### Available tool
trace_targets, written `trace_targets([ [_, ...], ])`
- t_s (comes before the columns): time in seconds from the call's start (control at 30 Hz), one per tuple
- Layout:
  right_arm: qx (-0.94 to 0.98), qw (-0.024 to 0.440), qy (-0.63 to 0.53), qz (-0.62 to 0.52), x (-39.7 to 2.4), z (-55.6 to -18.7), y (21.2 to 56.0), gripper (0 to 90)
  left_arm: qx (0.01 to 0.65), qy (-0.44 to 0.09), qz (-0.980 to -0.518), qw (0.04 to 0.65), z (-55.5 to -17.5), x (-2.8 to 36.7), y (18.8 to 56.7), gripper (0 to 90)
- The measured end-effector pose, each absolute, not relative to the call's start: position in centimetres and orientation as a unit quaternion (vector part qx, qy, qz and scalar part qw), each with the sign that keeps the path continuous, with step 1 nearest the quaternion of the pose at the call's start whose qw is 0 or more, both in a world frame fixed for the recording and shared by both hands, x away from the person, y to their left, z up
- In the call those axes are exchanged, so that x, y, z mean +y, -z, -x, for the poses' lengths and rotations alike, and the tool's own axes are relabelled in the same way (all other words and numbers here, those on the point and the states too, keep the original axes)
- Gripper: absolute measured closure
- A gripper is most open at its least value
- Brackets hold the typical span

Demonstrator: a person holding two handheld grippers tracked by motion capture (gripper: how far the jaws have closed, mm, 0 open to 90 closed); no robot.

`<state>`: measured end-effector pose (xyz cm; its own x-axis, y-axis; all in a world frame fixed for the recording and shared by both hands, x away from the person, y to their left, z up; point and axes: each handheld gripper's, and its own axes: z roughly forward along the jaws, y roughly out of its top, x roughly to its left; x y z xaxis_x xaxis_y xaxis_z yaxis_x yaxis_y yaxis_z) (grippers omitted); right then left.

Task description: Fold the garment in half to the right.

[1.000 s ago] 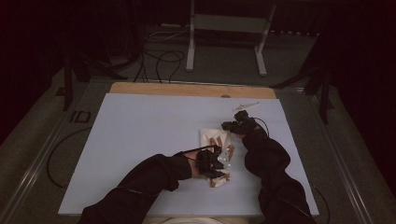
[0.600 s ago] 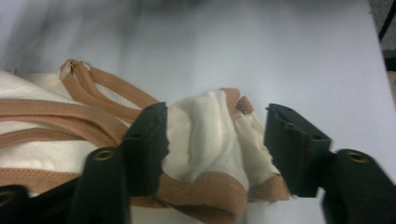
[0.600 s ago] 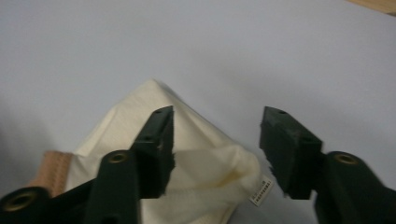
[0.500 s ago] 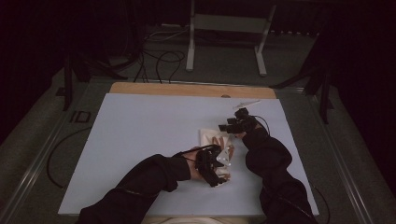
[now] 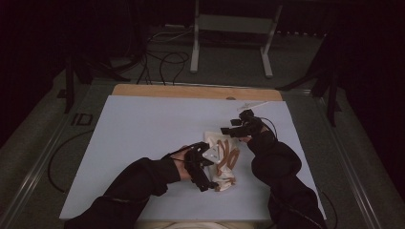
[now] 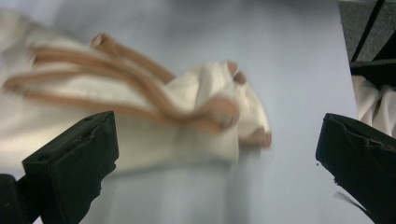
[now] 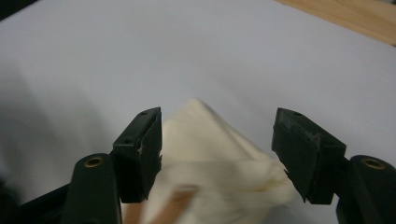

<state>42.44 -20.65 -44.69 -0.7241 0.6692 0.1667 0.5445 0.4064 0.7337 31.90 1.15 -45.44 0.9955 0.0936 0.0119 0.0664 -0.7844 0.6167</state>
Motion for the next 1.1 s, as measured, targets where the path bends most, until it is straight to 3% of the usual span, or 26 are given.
trace_targets([
  [0.4,0.858,0.078,-0.390,-0.324,-17.5,-39.0,45.0,35.5,0.121,-0.031,-0.936,0.328,-32.3,7.6,47.6,0.0],
  [0.6,0.872,0.094,-0.360,-0.317,-16.5,-39.3,46.1,47.2,0.153,-0.029,-0.928,0.339,-32.0,9.8,48.5,0.0],
  [0.67,0.873,0.094,-0.357,-0.318,-16.4,-39.4,46.2,47.3,0.161,-0.026,-0.925,0.344,-31.9,10.4,48.7,0.0],
  [0.77,0.877,0.091,-0.349,-0.317,-16.3,-39.3,46.5,53.7,0.170,-0.028,-0.922,0.346,-31.7,11.2,49.0,0.0],
  [0.93,0.880,0.101,-0.337,-0.319,-16.7,-39.0,46.4,86.6,0.182,-0.033,-0.918,0.350,-31.5,12.2,49.2,0.0],
  [1.1,0.878,0.120,-0.338,-0.316,-17.5,-38.5,45.6,90.0,0.196,-0.040,-0.912,0.357,-31.1,13.4,49.1,0.0],
])
